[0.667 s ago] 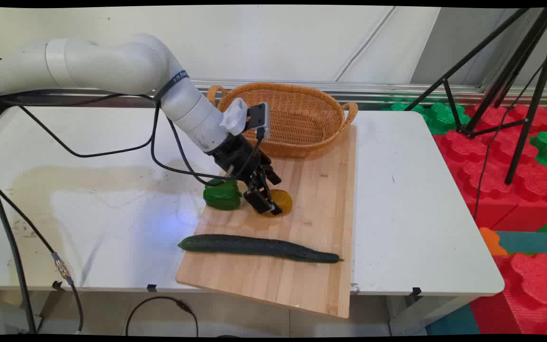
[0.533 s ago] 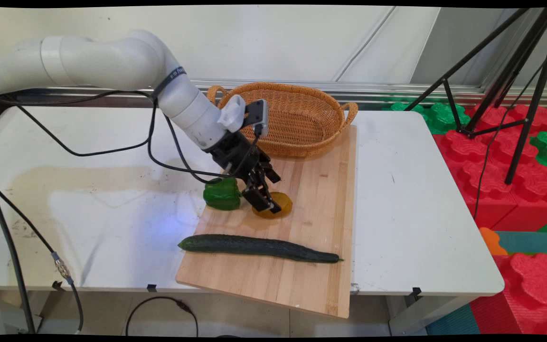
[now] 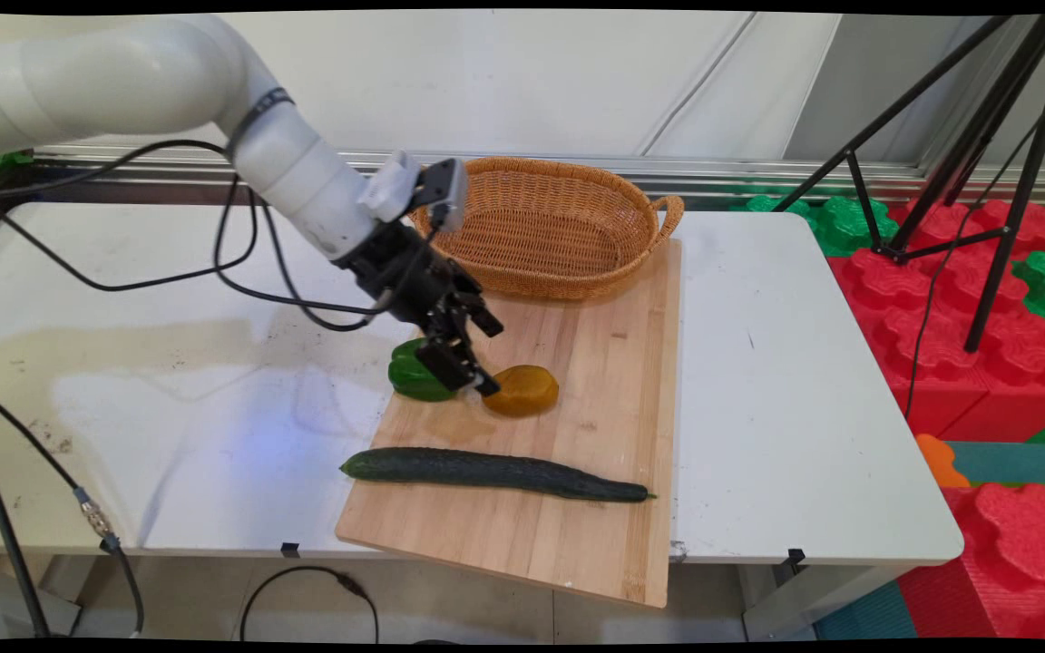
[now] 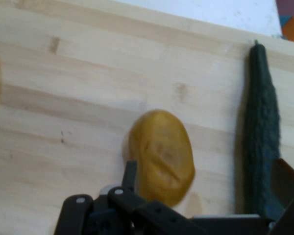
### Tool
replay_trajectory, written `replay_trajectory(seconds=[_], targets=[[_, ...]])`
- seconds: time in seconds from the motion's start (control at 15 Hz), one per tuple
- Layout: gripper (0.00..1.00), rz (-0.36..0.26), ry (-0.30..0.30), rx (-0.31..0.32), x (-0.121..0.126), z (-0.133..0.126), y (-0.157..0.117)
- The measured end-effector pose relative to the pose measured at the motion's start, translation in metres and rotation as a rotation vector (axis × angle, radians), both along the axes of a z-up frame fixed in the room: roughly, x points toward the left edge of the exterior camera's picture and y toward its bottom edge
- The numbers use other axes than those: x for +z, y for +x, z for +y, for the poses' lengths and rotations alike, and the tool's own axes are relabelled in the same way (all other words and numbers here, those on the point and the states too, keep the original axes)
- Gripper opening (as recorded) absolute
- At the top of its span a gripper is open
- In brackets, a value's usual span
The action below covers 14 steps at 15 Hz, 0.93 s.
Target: Pick up the cucumber from the cutting board
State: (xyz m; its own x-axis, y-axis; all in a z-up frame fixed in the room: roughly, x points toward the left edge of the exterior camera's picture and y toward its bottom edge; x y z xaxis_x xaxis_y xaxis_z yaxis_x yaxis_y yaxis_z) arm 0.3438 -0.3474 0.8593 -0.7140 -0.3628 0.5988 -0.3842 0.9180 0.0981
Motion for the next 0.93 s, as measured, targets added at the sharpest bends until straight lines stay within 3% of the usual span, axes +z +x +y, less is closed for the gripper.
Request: replay_trajectory(seconds=[0.53, 0.93], targets=[[1.0, -0.032, 0.033, -0.014, 0.019, 0.043, 0.025], [1.0, -0.07, 0.067, -0.032, 0.012, 0.08, 0.026]])
